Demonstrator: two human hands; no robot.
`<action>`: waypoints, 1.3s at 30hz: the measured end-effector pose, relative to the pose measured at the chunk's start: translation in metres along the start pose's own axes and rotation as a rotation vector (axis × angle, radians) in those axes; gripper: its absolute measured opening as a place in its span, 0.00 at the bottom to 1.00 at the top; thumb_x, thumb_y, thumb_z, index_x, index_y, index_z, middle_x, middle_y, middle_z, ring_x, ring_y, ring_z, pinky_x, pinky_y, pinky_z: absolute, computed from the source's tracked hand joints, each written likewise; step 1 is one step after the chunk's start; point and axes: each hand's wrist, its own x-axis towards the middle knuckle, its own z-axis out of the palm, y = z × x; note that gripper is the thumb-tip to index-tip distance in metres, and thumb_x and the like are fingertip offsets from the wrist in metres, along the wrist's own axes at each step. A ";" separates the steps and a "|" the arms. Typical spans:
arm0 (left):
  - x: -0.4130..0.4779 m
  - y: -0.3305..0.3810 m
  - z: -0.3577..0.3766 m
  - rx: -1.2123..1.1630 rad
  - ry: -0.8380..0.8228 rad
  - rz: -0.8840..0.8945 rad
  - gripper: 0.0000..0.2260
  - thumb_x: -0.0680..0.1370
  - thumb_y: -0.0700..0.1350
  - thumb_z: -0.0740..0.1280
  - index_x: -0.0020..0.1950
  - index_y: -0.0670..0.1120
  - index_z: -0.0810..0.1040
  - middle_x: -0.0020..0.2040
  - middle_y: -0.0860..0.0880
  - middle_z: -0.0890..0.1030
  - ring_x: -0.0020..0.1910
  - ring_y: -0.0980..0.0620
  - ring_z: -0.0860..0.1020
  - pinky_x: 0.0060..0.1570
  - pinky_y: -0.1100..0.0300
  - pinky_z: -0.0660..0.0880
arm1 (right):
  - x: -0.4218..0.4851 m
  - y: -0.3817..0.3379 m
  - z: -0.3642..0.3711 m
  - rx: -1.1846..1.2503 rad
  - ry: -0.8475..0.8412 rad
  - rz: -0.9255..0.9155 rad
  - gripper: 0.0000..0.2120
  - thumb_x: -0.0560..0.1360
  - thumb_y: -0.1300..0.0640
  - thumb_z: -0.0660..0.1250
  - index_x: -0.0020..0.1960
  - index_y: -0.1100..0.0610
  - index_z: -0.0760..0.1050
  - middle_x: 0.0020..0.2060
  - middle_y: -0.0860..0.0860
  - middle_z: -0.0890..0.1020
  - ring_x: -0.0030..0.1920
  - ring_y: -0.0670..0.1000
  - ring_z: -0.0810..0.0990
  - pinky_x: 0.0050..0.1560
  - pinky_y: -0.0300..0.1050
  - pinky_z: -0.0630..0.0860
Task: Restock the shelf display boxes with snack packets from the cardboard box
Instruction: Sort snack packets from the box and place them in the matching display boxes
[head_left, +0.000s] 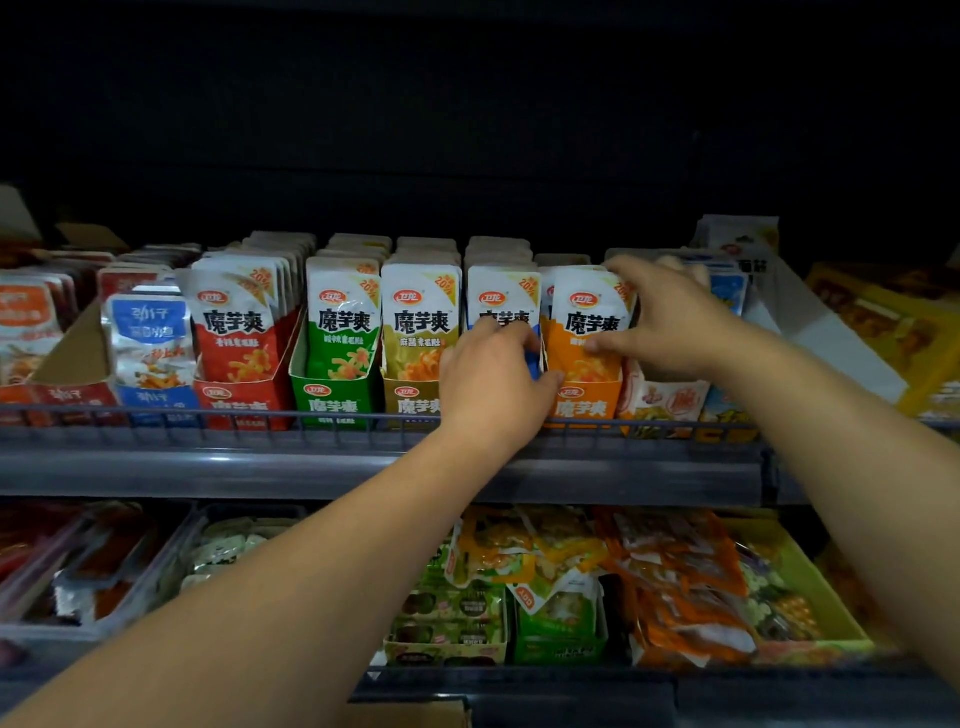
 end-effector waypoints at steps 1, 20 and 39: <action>0.000 0.000 0.000 -0.006 0.001 -0.001 0.16 0.77 0.59 0.71 0.61 0.53 0.79 0.56 0.52 0.76 0.58 0.49 0.76 0.63 0.52 0.67 | 0.000 0.000 0.000 -0.012 0.011 -0.003 0.46 0.68 0.43 0.78 0.78 0.40 0.56 0.67 0.57 0.70 0.72 0.62 0.60 0.68 0.57 0.64; 0.001 0.001 0.004 -0.036 0.044 -0.020 0.17 0.77 0.58 0.72 0.62 0.53 0.78 0.57 0.53 0.75 0.58 0.49 0.75 0.63 0.52 0.67 | 0.025 -0.005 0.015 -0.327 0.178 -0.125 0.39 0.69 0.43 0.76 0.74 0.50 0.63 0.64 0.56 0.78 0.72 0.60 0.63 0.72 0.59 0.54; -0.005 -0.006 0.001 -0.101 0.096 0.078 0.10 0.79 0.53 0.71 0.57 0.49 0.81 0.51 0.53 0.78 0.51 0.51 0.78 0.59 0.47 0.77 | 0.012 0.003 0.014 -0.303 0.199 -0.132 0.40 0.69 0.42 0.75 0.76 0.47 0.62 0.70 0.54 0.72 0.72 0.59 0.62 0.71 0.59 0.57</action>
